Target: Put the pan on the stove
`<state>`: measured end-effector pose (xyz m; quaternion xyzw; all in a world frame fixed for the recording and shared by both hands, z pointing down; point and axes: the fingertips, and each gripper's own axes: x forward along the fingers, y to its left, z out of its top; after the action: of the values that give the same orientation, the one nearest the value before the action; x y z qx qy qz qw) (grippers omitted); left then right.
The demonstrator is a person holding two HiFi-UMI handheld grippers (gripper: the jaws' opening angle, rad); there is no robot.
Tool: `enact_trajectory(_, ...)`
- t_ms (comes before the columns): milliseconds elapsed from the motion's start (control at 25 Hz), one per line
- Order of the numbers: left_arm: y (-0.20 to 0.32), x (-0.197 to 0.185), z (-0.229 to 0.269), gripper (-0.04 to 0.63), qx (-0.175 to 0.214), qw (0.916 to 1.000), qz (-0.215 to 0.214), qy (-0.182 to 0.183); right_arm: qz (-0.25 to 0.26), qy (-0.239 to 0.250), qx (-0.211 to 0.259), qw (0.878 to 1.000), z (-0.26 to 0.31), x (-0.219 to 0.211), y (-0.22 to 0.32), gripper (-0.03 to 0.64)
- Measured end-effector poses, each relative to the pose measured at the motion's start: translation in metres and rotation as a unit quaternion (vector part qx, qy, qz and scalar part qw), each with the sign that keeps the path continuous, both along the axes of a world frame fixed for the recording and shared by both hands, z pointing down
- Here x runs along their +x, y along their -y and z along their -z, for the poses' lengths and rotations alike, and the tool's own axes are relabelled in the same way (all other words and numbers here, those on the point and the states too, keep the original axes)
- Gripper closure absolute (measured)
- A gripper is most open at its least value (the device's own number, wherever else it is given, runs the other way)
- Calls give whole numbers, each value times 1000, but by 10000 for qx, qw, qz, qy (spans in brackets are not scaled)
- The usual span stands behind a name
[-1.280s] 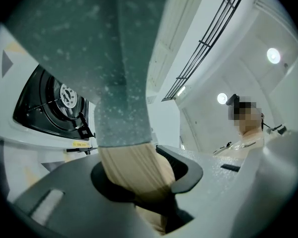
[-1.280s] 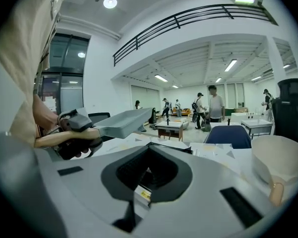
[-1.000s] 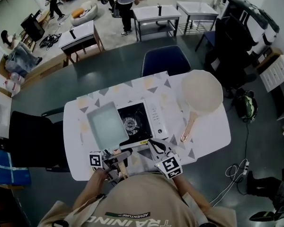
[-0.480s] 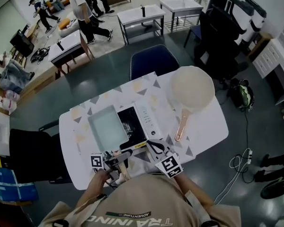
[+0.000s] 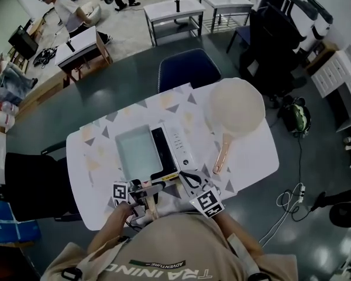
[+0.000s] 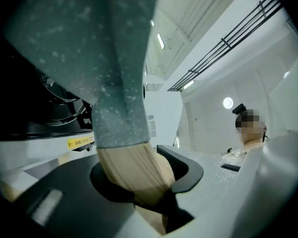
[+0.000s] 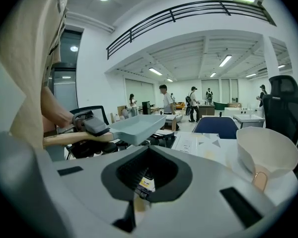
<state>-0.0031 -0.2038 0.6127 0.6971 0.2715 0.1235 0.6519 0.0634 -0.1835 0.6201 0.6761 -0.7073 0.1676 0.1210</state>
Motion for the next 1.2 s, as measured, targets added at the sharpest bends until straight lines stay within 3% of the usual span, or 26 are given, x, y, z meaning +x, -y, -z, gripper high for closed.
enact_trajectory(400, -5, 12, -15, 471, -165, 9998, -25, 47, 139, 25, -89, 9999, -6, 8, 8, 618)
enact_trajectory(720, -13, 12, -35, 471, 68, 9996, -132, 258, 236, 53, -195, 9995, -12, 13, 12, 618)
enact_trajectory(1200, -14, 20, -45, 472, 27, 9992, 192, 355, 309, 253, -112, 9991, -5, 11, 16, 618)
